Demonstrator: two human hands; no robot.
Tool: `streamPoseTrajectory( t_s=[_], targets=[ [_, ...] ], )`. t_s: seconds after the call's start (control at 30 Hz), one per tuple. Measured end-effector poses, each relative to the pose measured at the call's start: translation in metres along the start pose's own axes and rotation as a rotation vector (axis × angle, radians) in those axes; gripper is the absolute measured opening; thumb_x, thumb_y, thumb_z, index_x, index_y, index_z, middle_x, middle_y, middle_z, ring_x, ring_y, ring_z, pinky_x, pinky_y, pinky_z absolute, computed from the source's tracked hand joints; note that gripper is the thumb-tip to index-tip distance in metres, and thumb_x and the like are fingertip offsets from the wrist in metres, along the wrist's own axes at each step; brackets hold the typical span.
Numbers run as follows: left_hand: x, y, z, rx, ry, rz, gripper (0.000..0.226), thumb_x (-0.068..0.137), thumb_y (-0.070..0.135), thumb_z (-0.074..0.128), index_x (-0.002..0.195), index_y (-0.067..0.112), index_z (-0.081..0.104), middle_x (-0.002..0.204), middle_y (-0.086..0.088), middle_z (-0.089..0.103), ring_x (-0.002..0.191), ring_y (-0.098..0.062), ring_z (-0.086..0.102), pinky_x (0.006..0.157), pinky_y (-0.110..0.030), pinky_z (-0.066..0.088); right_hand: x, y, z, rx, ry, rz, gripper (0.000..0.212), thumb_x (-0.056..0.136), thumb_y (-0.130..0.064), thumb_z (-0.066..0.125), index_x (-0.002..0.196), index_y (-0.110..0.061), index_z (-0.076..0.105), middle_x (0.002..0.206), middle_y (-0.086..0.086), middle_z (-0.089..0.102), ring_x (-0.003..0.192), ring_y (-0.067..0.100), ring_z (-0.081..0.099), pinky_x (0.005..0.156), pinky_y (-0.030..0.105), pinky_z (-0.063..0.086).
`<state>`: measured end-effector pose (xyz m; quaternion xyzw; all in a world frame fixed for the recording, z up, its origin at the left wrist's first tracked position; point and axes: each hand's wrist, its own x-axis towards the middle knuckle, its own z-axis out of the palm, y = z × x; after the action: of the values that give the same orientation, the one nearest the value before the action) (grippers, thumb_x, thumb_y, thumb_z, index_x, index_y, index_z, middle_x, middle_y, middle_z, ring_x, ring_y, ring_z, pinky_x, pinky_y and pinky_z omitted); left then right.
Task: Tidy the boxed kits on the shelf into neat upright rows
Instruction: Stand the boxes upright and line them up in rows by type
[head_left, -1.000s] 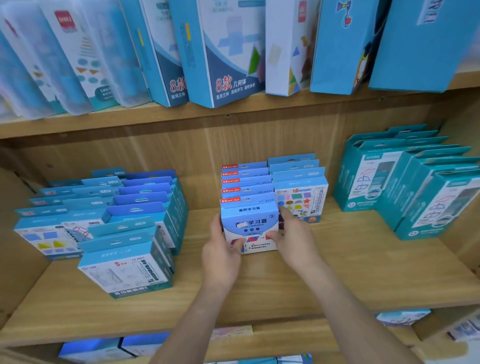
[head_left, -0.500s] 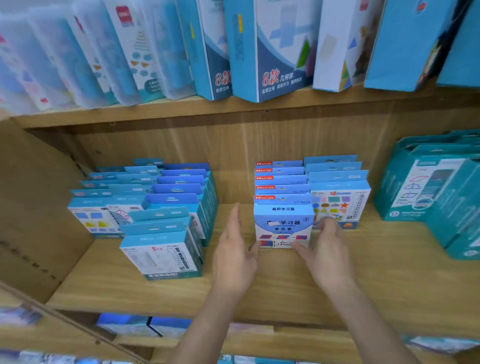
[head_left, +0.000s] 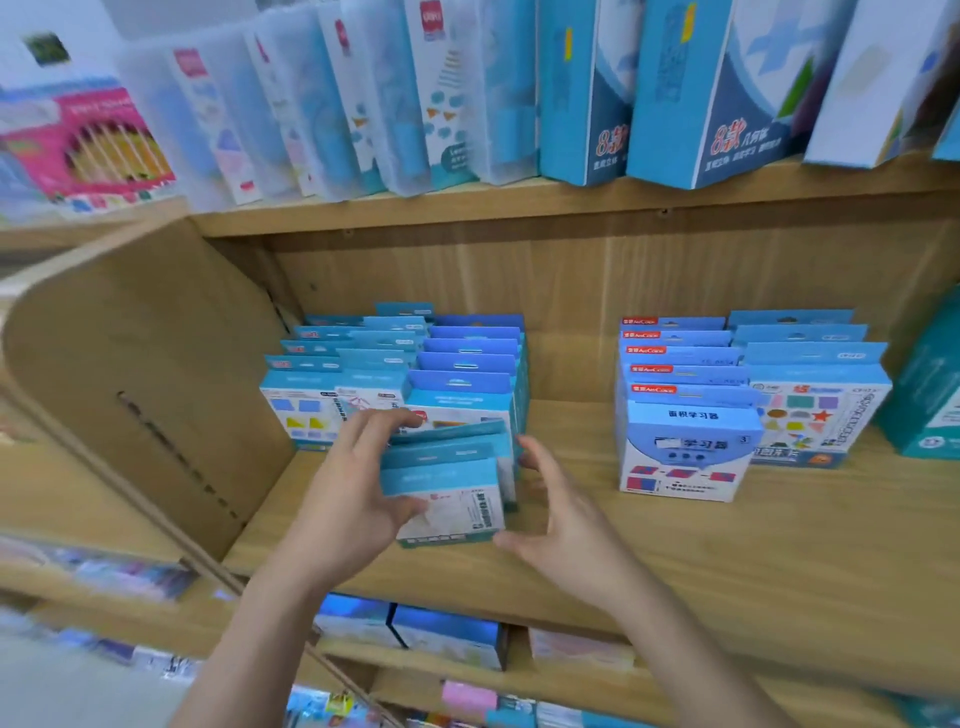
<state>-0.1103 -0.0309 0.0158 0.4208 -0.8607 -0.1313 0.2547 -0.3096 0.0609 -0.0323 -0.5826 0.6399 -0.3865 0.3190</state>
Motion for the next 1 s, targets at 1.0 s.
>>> streamPoseTrajectory(
  t_s=[1.0],
  targets=[
    [0.054,0.105,0.041,0.457,-0.399,0.361,0.081,0.067,0.052,0.073,0.129,0.031,0.027,0.114,0.001,0.054,0.103,-0.024,0.053,0.074,-0.032,0.034,-0.025,0.011,-0.122,-0.586,0.130,-0.050,0.069,0.078,-0.021,0.074,0.133,-0.038,0.036,0.133,-0.016,0.040,0.122,0.008,0.033,0.100,0.031,0.037]
  ],
)
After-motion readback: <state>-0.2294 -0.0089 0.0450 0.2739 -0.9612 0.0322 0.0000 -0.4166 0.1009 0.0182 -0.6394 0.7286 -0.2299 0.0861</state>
